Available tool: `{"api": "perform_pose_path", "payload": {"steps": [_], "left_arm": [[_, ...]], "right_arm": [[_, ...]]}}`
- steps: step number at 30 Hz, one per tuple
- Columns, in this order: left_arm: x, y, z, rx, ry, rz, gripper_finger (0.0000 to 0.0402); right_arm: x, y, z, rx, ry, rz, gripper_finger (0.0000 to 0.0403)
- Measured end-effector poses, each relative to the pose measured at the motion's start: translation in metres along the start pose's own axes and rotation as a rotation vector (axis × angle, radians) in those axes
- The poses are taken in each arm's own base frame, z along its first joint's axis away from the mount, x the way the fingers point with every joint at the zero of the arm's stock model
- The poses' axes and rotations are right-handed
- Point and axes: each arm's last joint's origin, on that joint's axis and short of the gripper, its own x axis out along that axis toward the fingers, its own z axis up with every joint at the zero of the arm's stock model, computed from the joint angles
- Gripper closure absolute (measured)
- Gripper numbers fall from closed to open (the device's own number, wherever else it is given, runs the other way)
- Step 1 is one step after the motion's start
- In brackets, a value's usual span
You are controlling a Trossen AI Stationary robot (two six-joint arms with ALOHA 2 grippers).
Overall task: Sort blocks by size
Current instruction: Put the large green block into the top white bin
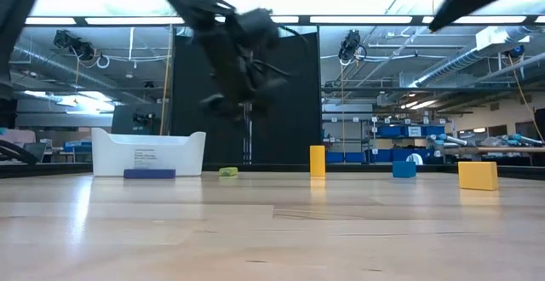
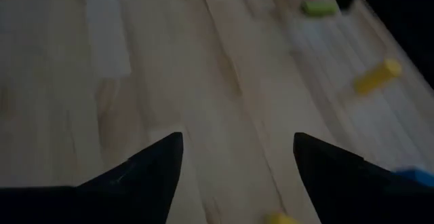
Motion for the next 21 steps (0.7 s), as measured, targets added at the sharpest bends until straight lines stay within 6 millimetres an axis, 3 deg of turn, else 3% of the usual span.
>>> {"api": "perform_pose_path", "payload": {"steps": [5, 10, 21], "left_arm": [[0.022, -0.016, 0.026, 0.024, 0.104, 0.098, 0.0188], [0.035, -0.02, 0.039, 0.002, 0.202, 0.213, 0.0188], [0.049, 0.015, 0.044, -0.152, 0.305, 0.373, 0.0188]], "right_arm": [[0.005, 0.002, 0.011, -0.035, -0.063, 0.019, 0.0111], [0.006, 0.002, 0.016, -0.056, -0.113, -0.002, 0.0117], [0.006, 0.0, 0.02, -0.07, -0.207, -0.096, 0.0126]]}}
